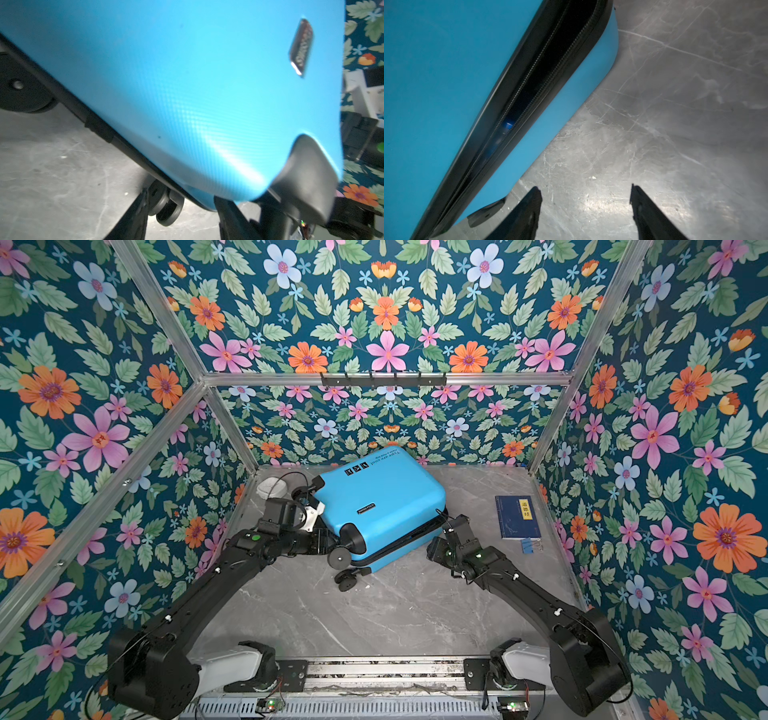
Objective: Pack the luggage
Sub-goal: 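Tip the suitcase upright onto its wheels with both grippers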
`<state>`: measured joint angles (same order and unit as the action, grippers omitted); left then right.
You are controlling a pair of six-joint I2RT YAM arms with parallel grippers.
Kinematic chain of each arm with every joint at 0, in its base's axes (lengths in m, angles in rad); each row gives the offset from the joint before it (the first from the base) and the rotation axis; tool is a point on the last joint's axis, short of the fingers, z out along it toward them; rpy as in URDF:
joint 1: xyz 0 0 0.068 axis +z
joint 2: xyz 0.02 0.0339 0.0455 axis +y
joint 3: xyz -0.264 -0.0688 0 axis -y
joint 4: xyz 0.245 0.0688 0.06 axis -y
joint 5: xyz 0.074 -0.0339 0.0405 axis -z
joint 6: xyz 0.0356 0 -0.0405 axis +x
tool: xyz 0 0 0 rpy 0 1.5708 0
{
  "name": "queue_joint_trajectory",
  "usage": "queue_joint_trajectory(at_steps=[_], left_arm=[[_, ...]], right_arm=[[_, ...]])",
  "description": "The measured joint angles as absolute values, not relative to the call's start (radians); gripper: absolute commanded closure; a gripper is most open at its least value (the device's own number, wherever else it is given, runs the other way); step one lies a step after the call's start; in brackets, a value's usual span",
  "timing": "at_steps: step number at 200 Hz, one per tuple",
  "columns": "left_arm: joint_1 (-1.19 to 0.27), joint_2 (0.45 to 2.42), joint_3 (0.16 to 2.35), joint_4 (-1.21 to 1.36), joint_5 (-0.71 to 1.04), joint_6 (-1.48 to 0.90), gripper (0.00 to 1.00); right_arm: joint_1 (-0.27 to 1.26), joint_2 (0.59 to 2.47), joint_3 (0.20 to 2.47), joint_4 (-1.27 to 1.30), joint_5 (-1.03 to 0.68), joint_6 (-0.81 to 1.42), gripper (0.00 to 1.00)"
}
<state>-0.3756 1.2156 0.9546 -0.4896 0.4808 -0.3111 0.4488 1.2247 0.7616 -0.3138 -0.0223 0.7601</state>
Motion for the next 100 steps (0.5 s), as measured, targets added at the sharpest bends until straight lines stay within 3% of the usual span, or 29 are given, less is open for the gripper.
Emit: queue_joint_trajectory(at_steps=[81,100], left_arm=[[-0.780,1.341,0.979,-0.303,0.384,-0.442,0.39],[-0.816,1.304,1.013,-0.308,0.380,-0.434,0.36]], right_arm=[[0.226,1.157,0.712,-0.439,-0.054,0.783,0.30],[0.212,1.174,0.740,-0.459,-0.061,0.772,0.30]])
